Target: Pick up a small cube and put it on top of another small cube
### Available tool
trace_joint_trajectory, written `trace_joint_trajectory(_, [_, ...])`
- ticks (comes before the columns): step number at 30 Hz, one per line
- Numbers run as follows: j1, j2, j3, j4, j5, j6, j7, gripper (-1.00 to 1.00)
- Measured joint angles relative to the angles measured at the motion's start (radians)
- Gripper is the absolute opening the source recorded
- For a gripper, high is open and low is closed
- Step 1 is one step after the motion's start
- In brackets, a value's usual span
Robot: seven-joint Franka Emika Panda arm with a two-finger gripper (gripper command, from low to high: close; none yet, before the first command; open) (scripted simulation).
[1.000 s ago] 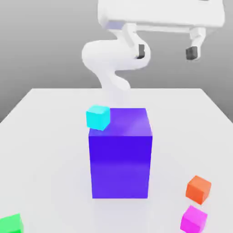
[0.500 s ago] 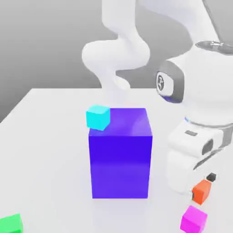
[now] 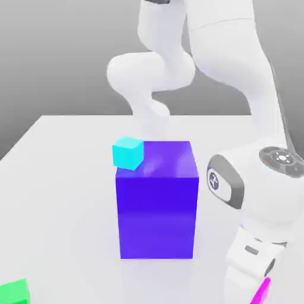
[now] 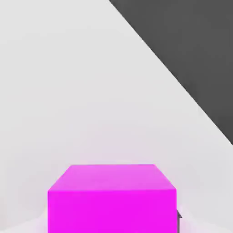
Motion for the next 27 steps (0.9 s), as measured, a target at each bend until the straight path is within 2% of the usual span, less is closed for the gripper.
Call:
trace_joint_trajectory(3, [-0.023,-0.09,0.004,-0.015,0.027,-0.076,-0.009,-1.0])
trace_joint_trajectory(15, [-0.314,-0.124,-0.269,0.064,0.196,-0.198,0.137,-1.0])
trace_joint_trajectory(19, [-0.429,-0.034,-0.332,0.124,0.283,-0.175,0.166,-1.0])
trace_joint_trajectory(20, [-0.463,0.011,-0.337,0.148,0.312,-0.156,0.169,1.0])
trace_joint_trajectory(27, [-0.482,0.026,-0.348,0.164,0.324,-0.159,0.178,1.0])
